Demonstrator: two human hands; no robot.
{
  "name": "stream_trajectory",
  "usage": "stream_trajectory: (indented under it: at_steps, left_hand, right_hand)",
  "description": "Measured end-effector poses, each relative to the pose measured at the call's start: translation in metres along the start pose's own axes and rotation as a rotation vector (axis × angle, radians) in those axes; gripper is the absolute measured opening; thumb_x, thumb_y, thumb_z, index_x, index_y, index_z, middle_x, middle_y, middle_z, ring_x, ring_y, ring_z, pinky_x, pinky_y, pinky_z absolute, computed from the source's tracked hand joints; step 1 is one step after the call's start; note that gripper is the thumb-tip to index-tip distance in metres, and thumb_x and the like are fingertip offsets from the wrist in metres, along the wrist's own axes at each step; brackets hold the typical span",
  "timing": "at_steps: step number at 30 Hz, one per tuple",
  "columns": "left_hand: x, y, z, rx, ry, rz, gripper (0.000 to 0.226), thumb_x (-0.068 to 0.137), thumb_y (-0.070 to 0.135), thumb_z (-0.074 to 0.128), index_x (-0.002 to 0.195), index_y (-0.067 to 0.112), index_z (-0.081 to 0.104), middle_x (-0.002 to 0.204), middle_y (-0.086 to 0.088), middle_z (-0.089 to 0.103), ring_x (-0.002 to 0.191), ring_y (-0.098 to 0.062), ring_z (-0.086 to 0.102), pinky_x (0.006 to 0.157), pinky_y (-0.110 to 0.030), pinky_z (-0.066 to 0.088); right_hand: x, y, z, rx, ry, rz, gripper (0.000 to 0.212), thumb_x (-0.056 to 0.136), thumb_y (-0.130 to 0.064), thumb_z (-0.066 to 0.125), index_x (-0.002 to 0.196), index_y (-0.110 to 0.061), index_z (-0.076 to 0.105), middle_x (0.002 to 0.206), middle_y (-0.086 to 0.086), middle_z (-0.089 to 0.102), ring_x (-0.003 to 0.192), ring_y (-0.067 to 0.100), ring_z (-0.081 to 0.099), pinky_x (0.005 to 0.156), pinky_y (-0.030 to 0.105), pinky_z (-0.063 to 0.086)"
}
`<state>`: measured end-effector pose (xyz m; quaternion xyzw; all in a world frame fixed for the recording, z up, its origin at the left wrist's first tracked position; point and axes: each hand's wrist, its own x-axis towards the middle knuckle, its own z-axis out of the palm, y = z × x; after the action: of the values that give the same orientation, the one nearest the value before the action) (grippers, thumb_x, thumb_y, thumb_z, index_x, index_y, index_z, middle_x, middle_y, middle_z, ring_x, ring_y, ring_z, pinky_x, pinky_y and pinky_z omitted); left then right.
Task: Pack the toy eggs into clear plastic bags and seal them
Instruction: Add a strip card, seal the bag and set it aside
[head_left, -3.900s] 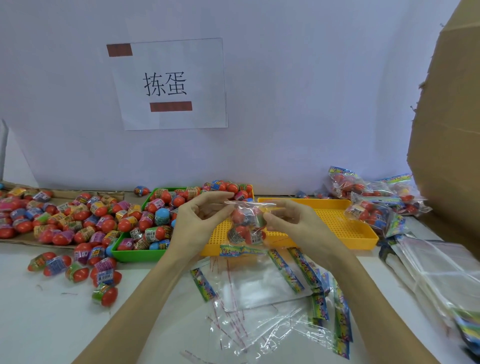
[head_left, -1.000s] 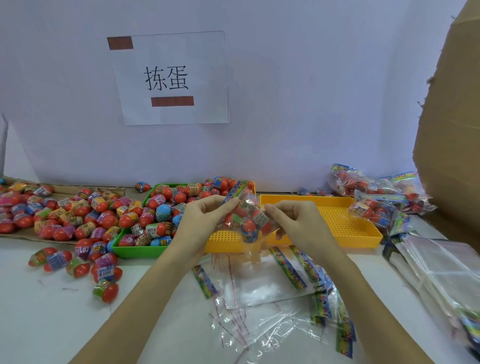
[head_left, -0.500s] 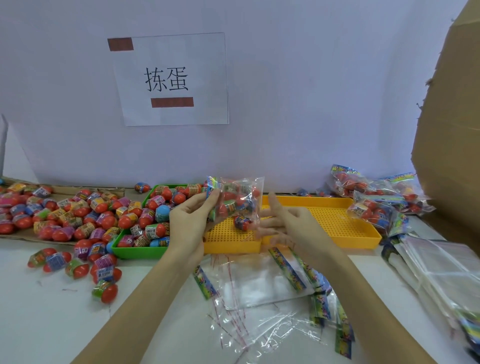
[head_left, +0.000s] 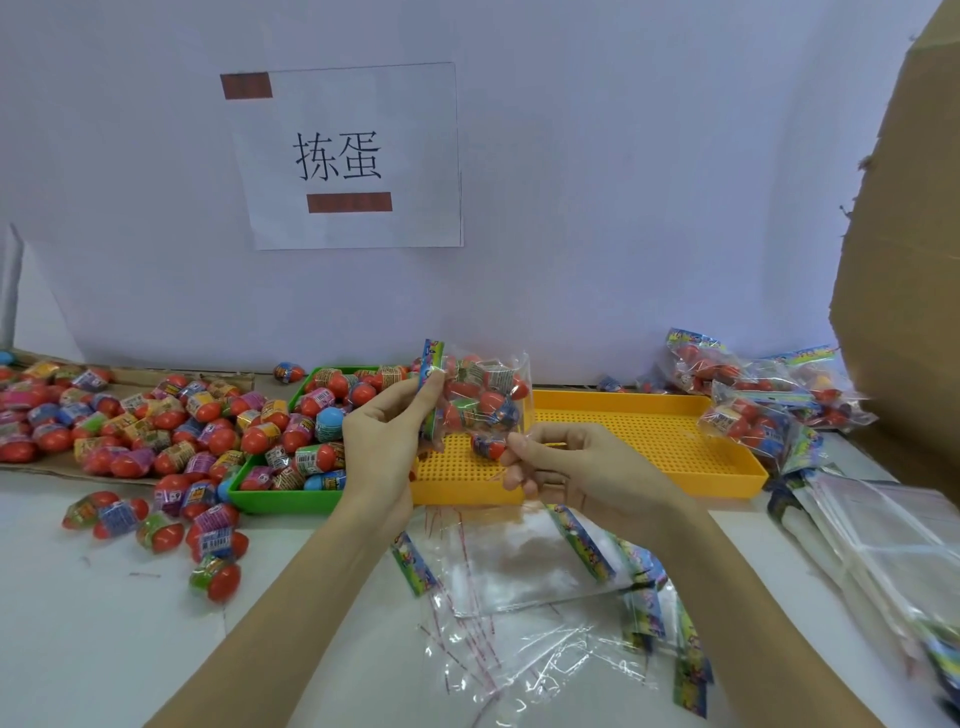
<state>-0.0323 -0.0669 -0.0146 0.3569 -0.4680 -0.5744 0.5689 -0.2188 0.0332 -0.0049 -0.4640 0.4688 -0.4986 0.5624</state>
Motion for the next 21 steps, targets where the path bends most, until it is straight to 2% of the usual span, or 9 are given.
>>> stream_trajectory:
  at_steps: [2,5,8,11,14,16,19,21]
  left_hand:
    - [-0.001,0.0,0.0,-0.002,-0.02,0.01,0.017,0.093,0.029,0.079,0.104,0.016,0.083,0.086,0.004,0.077,0.071,-0.007,0.064,0.058,-0.024,0.052]
    - [-0.001,0.002,0.0,-0.002,-0.059,0.05,0.024,0.092,0.029,0.078,0.108,0.011,0.082,0.081,0.005,0.074,0.066,-0.008,0.061,0.055,-0.024,0.051]
    - [-0.002,0.002,0.001,0.026,-0.068,0.087,0.026,0.091,0.029,0.079,0.109,0.009,0.082,0.087,-0.002,0.076,0.071,-0.014,0.063,0.062,-0.03,0.052]
    - [-0.002,0.002,0.003,0.043,-0.072,0.109,0.029,0.091,0.026,0.08,0.112,0.006,0.081,0.094,-0.012,0.078,0.073,-0.019,0.065,0.063,-0.031,0.053]
    - [-0.002,0.002,0.002,0.009,-0.065,0.074,0.032,0.089,0.026,0.08,0.114,0.005,0.08,0.095,-0.009,0.077,0.074,-0.015,0.063,0.067,-0.031,0.051]
    - [-0.002,0.0,0.002,-0.034,-0.08,0.04,0.028,0.09,0.026,0.08,0.11,0.007,0.081,0.087,-0.002,0.075,0.069,-0.014,0.06,0.064,-0.028,0.05]
    - [-0.003,-0.002,0.003,-0.07,-0.099,-0.013,0.023,0.088,0.028,0.079,0.103,0.011,0.081,0.078,0.003,0.072,0.064,-0.011,0.057,0.054,-0.023,0.048]
    - [-0.002,-0.002,0.001,-0.057,-0.114,-0.023,0.027,0.089,0.029,0.079,0.107,0.009,0.081,0.076,0.004,0.071,0.062,-0.009,0.057,0.05,-0.019,0.046]
  right_hand:
    - [-0.001,0.001,0.0,-0.021,0.0,-0.007,0.024,0.097,-0.03,0.072,0.097,-0.008,0.079,0.094,0.017,0.074,0.078,0.019,0.066,0.076,0.031,0.049]
    - [-0.001,0.001,0.002,-0.127,0.004,0.013,0.041,0.096,-0.047,0.07,0.109,-0.009,0.077,0.104,0.012,0.079,0.086,0.019,0.073,0.07,0.023,0.056]
    - [0.002,0.004,0.006,-0.102,-0.013,0.014,0.048,0.097,-0.049,0.07,0.124,-0.009,0.071,0.115,0.011,0.079,0.1,0.023,0.077,0.073,0.021,0.058]
    - [0.005,0.007,0.008,0.006,0.039,0.016,0.038,0.092,-0.037,0.077,0.112,-0.005,0.079,0.114,0.016,0.078,0.094,0.019,0.077,0.067,0.018,0.057]
    - [0.006,0.007,0.006,0.131,0.026,0.09,0.027,0.087,-0.027,0.081,0.1,-0.004,0.083,0.112,0.021,0.077,0.086,0.015,0.076,0.058,0.015,0.053]
    - [0.005,0.005,0.004,0.175,0.003,0.128,0.024,0.087,-0.023,0.08,0.099,-0.003,0.083,0.111,0.022,0.077,0.084,0.015,0.075,0.054,0.014,0.051]
    - [0.002,0.002,0.001,0.112,-0.024,0.122,0.029,0.09,-0.025,0.079,0.105,0.0,0.081,0.114,0.022,0.076,0.09,0.018,0.077,0.06,0.015,0.055]
    - [-0.001,0.0,-0.002,0.057,-0.05,0.087,0.04,0.094,-0.03,0.076,0.12,0.001,0.073,0.121,0.019,0.075,0.106,0.025,0.076,0.073,0.02,0.06]
